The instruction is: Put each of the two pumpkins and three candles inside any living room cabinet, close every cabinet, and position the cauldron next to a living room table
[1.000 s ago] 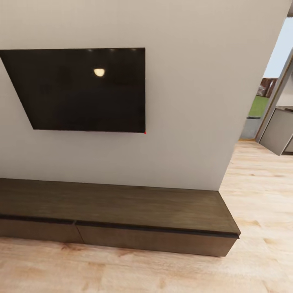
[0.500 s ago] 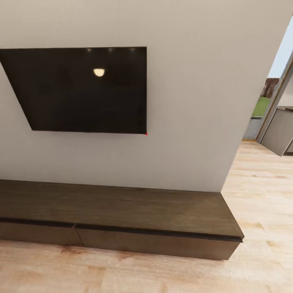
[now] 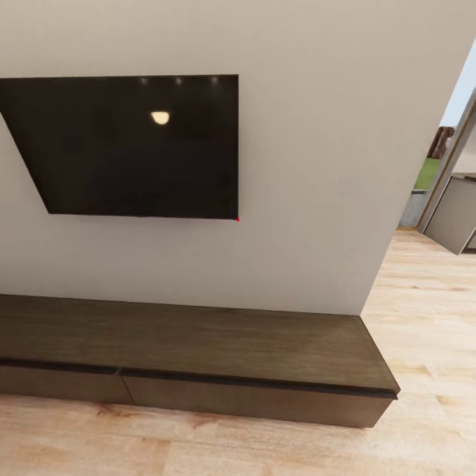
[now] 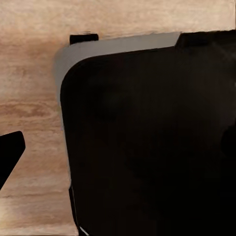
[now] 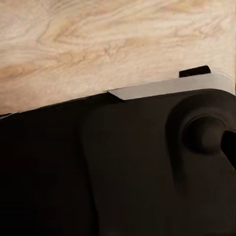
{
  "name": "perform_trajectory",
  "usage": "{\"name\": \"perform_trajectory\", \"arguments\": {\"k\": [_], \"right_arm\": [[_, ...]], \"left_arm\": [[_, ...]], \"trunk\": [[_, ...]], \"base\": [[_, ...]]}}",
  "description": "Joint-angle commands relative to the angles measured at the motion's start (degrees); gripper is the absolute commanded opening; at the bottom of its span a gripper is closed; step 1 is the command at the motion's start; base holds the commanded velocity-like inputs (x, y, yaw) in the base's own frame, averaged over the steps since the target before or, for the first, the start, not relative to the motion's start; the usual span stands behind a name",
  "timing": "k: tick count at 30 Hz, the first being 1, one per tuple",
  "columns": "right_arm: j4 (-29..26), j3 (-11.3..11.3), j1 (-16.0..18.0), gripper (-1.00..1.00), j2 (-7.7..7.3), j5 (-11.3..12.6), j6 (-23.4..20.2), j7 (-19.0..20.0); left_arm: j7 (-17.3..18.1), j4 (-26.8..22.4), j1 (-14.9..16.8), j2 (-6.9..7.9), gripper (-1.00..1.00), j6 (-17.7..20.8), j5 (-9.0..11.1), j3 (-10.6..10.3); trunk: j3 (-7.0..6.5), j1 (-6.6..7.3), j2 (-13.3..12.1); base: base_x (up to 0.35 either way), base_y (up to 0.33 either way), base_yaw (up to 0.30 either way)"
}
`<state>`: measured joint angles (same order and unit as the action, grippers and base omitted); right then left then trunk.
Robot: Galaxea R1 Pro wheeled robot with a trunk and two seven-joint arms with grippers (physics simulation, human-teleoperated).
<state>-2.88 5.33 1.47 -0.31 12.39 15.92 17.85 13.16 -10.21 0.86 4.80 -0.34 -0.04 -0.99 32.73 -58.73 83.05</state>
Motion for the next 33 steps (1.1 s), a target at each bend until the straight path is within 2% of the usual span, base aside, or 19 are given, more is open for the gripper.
{"name": "perform_trajectory", "arguments": {"k": [1, 4, 6, 8, 9, 10, 11, 12, 14, 16, 19, 22, 24, 26, 27, 28, 33], "right_arm": [[-2.5, 1.0, 0.0, 1.0, -0.72, 2.0, -1.0, 3.3], [-11.6, 1.9, 0.0, 1.0, -2.17, 7.0, -8.5, 9.2], [-19.2, 2.1, 0.0, 1.0, -2.47, 10.4, -14.6, 10.7], [-27.1, 2.2, 0.0, 1.0, -2.59, 13.2, -19.0, 11.1], [-28.9, 2.2, 0.0, 1.0, -2.61, 14.0, -19.8, 11.1], [-33.7, 2.2, 0.2, 1.0, -2.63, 17.0, -21.2, 10.9], [-36.0, 2.2, 0.5, 1.0, -2.61, 19.4, -21.5, 10.4], [-37.5, 2.2, 1.1, 1.0, -2.61, 22.2, -21.7, 9.6], [-39.0, 2.2, 3.4, 1.0, -2.6, 26.8, -21.3, 7.5], [-39.3, 2.2, 5.9, 1.0, -2.59, 29.3, -20.8, 5.4], [-39.1, 2.2, 8.5, 1.0, -2.59, 31.0, -19.3, 4.1], [-39.0, 2.2, 9.4, 1.0, -2.51, 31.6, -16.8, 3.8], [-39.0, 2.5, 9.8, 1.0, -2.4, 32.9, -15.2, 3.7], [-38.7, 3.4, 10.5, 1.0, -2.36, 36.4, -14.4, 3.6], [-37.8, 3.8, 11.6, 1.0, -2.38, 39.0, -14.1, 3.1], [-36.8, 3.9, 12.5, 1.0, -2.39, 40.2, -13.9, 2.6], [-34.2, 4.6, 14.5, 1.0, -2.46, 42.7, -13.9, 2.3]], "left_arm": [[4.4, -2.1, 1.3, 0.63, 1.0, 4.9, -0.1, -0.1], [15.7, -12.4, 3.9, 2.4, 1.0, 17.6, -0.1, 0.0], [20.6, -22.1, 4.5, 3.08, 1.0, 26.2, -0.1, 0.0], [23.1, -32.4, 4.8, 3.31, 1.0, 34.8, 0.0, 0.1], [23.4, -34.9, 4.9, 3.29, 1.0, 36.7, 0.0, 0.1], [23.9, -40.1, 4.9, 3.18, 1.0, 40.2, 0.0, 0.1], [24.5, -46.8, 5.1, 2.94, 1.0, 43.9, 0.1, 0.1], [24.7, -50.5, 5.4, 2.73, 1.0, 45.5, 0.1, 0.1], [24.9, -55.5, 6.8, 2.17, 1.0, 48.3, 0.2, 0.0], [25.0, -57.7, 9.0, 1.74, 1.0, 51.0, 0.3, 0.0], [25.1, -58.7, 11.2, 1.52, 1.0, 52.8, 0.7, 0.0], [25.2, -59.1, 11.9, 1.49, 1.0, 53.3, 1.6, 0.0], [25.2, -59.3, 12.1, 1.71, 1.0, 53.4, 3.5, 0.1], [25.1, -59.6, 12.3, 1.93, 1.0, 53.5, 6.0, 0.1], [25.1, -59.7, 12.3, 2.08, 1.0, 53.6, 7.8, 0.1], [25.1, -59.7, 12.4, 2.14, 1.0, 53.6, 8.8, 0.1], [25.2, -59.2, 12.5, 1.8, 1.0, 53.7, 12.0, -0.1]], "trunk": [[0.07, 0.01, 0.0], [0.07, 0.01, 0.0], [0.07, 0.01, 0.0], [0.07, 0.01, 0.0], [0.07, 0.01, 0.0], [0.07, 0.01, 0.0], [0.07, 0.01, 0.0], [0.07, 0.01, 0.0], [0.07, 0.01, 0.0], [0.07, 0.01, 0.0], [0.07, 0.01, 0.0], [0.07, 0.01, 0.0], [0.07, 0.01, 0.0], [0.07, 0.01, 0.0], [0.07, 0.01, 0.0], [0.07, 0.01, 0.0], [0.07, 0.01, 0.0]], "base": [[0.0, 0.0, 0.0], [0.0, 0.0, 0.0], [0.0, 0.0, 0.0], [0.0, 0.0, 0.0], [0.0, 0.0, 0.0], [0.0, 0.0, 0.0], [0.0, 0.0, 0.0], [0.0, 0.0, 0.0], [0.0, 0.0, 0.0], [0.0, 0.0, 0.0], [0.0, 0.0, 0.0], [0.0, 0.0, 0.0], [0.0, 0.0, 0.0], [0.0, 0.0, 0.0], [0.0, 0.0, 0.0], [0.0, 0.0, 0.0], [0.0, 0.0, 0.0]]}}
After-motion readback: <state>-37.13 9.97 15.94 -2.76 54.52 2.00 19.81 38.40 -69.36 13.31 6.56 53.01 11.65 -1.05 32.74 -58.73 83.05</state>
